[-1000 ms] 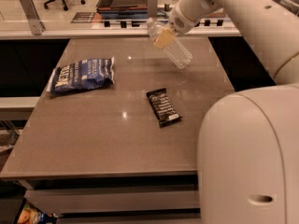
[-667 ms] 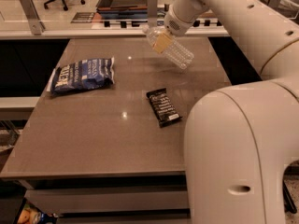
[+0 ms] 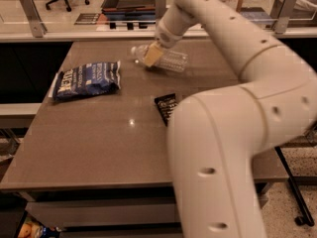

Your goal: Knock water bottle over

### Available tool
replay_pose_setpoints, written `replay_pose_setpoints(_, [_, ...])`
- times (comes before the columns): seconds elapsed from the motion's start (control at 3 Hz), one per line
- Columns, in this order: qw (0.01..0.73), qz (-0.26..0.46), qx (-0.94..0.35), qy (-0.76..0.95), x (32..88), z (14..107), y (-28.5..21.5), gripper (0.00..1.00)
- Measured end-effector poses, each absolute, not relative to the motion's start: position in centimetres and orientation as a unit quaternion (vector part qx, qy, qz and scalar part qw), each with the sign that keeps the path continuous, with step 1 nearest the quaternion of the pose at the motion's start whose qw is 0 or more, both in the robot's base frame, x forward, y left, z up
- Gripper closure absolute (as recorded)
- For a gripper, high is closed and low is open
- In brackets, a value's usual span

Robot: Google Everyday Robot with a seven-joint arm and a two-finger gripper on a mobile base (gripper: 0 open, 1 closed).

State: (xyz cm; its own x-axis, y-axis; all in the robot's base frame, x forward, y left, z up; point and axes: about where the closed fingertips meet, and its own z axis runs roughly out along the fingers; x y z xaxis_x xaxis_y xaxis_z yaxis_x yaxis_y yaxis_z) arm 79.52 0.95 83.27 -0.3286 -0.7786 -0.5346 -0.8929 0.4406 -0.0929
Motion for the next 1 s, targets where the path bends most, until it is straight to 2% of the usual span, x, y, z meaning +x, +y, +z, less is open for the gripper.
replay_pose_setpoints(0.33, [0.240, 0.124, -0.523, 0.809, 79.62, 82.60, 3.09, 1.00])
replay_pose_setpoints(1.0, [0.243, 0.126, -0.522, 0.808, 80.58, 82.76, 3.56, 1.00])
